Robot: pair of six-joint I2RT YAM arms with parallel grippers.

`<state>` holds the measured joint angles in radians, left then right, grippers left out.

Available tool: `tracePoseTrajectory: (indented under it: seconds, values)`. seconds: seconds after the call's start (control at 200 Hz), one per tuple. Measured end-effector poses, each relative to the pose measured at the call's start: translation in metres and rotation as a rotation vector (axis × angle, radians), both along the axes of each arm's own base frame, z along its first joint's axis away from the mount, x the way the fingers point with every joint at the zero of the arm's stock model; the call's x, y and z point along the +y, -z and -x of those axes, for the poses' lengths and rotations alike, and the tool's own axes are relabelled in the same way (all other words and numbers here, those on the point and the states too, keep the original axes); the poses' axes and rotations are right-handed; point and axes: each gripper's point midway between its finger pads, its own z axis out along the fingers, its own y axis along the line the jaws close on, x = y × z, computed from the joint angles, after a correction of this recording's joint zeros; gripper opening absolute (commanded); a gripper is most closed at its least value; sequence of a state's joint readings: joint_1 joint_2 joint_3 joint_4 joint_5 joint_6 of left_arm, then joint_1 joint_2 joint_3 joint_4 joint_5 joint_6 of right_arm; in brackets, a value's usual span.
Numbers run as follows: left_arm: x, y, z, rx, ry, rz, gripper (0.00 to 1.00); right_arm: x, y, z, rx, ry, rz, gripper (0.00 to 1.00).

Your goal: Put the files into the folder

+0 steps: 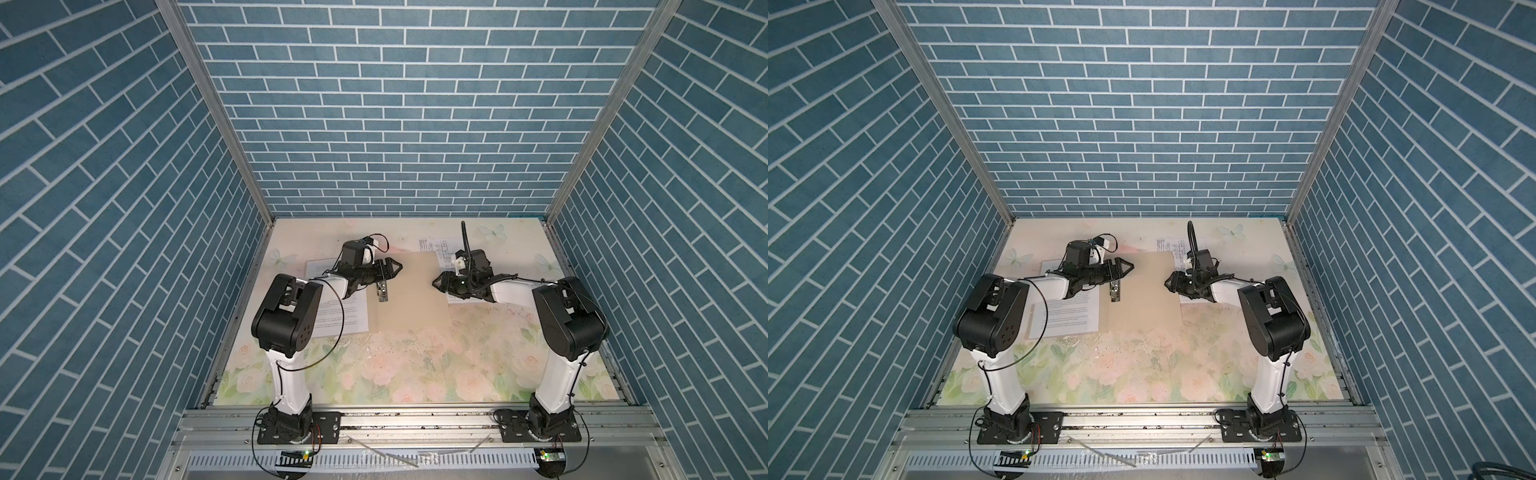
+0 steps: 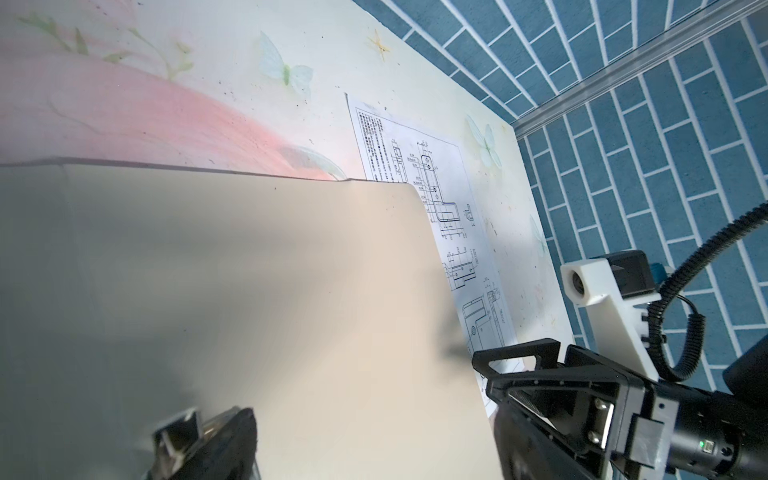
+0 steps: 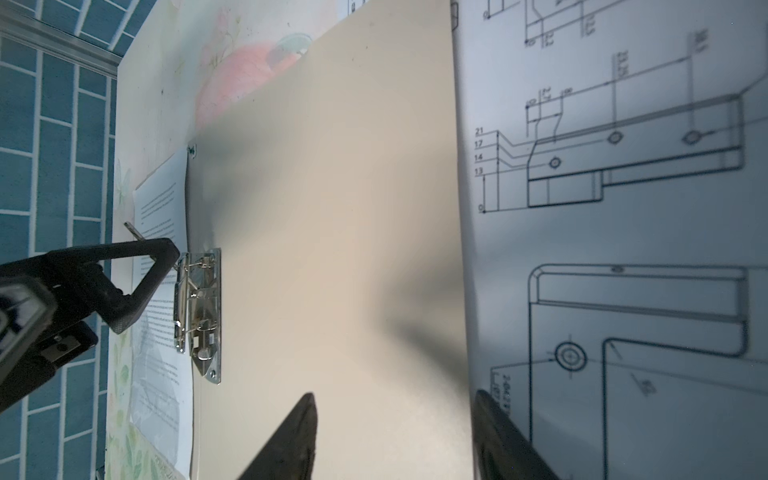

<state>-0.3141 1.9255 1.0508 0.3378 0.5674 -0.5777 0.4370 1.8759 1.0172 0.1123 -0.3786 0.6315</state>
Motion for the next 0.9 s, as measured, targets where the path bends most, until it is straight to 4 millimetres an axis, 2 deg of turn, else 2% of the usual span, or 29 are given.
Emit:
tracePoseTrajectory:
  seconds: [0.1,0.315,0.42,0.53,0.75,0.9]
  values:
    - [0.003,0.001,0.000,0.013,-0.014,-0.016,0.93,0.000,0.000,0.000,0.000,-0.001,-0.001,0.59]
    - [0.009,-0.009,-0.011,0.016,-0.039,-0.015,0.95,0.000,0.000,0.000,0.001,-0.002,-0.002,0.59]
    - [0.010,-0.009,-0.011,0.022,-0.046,-0.009,1.00,0.001,0.000,0.001,0.002,-0.004,-0.004,0.58]
    - [0.013,-0.016,-0.002,0.020,-0.050,-0.005,1.00,0.002,-0.001,0.001,0.003,-0.007,-0.007,0.58]
    - [0.019,-0.054,0.016,-0.049,-0.055,0.023,1.00,0.005,-0.001,0.004,0.008,-0.020,-0.017,0.58]
    - [0.022,-0.060,0.025,-0.062,-0.058,0.029,1.00,0.011,-0.001,0.008,0.013,-0.040,-0.024,0.56]
